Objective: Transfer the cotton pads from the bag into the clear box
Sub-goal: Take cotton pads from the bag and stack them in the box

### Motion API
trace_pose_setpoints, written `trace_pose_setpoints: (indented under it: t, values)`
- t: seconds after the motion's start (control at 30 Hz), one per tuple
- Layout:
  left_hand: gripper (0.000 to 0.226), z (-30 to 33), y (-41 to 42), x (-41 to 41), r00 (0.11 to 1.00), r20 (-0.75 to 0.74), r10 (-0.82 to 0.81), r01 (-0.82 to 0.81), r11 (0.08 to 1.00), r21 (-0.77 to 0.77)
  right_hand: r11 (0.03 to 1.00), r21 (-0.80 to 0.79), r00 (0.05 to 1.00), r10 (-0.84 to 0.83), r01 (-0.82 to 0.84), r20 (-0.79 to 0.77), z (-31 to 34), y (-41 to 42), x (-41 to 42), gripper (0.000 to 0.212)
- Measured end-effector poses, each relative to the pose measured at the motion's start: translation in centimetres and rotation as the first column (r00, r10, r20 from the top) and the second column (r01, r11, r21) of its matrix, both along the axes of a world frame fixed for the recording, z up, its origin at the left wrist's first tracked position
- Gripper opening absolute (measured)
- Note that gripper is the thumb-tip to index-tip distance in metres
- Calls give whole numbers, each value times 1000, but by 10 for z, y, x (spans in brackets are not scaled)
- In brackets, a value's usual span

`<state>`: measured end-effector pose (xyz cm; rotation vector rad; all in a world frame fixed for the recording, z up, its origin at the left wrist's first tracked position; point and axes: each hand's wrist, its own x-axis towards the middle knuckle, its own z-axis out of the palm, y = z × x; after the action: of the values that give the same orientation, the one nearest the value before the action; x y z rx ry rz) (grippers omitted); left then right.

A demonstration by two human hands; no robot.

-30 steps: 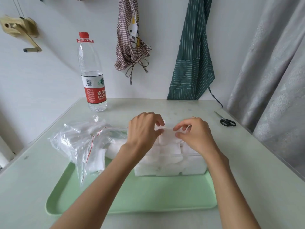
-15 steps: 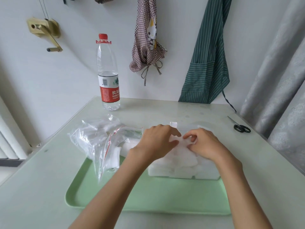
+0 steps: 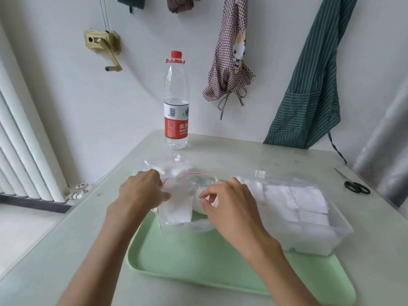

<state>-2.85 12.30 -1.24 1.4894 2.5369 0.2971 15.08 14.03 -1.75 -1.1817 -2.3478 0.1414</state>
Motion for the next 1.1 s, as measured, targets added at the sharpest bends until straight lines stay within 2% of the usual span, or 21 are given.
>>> trace_pose_setpoints:
  t: [0.2,0.27,0.37,0.43,0.57,0.7,0.77,0.83,0.9,0.97,1.03,1.1]
  values:
    - [19,-4,7,-9,999,41,29,-31,998,55,994,46,955,-106,97,278,-15,5,-34,42]
    - [17,-5,7,-10,999,5,39,-39,996,79,993,44,936,-117,109,332,-18,8,-43,41]
    - [21,-4,7,-7,996,-72,53,-47,996,80,993,4,941,-115,120,318,-23,9,-52,26]
    - [23,-3,6,-6,995,-80,55,-50,997,60,995,4,961,-96,99,261,-25,7,-53,19]
    - [22,-2,6,-8,997,-51,57,-55,998,41,999,-31,994,-8,12,111,-18,2,-38,19]
    - [28,-3,6,-10,999,-36,34,-30,995,95,995,-86,997,34,-40,-72,-5,-1,-15,43]
    - [39,-1,7,-11,1000,17,-15,13,992,128,977,-191,971,52,-98,-235,1,0,-2,48]
    - [44,5,5,-12,984,133,-119,94,979,181,912,-341,902,64,-226,-428,10,3,11,24]
    - [39,18,1,-5,934,251,-256,175,936,305,842,-449,859,31,-298,-512,20,5,27,8]
    - [31,31,-3,11,863,327,-385,202,856,475,818,-485,846,3,-308,-533,28,10,42,7]
    - [32,42,-5,35,743,438,-506,195,790,581,803,-512,834,-36,-304,-551,32,15,57,10]
    - [35,46,-4,56,597,575,-560,191,794,577,783,-554,841,-73,-285,-536,35,19,68,11]
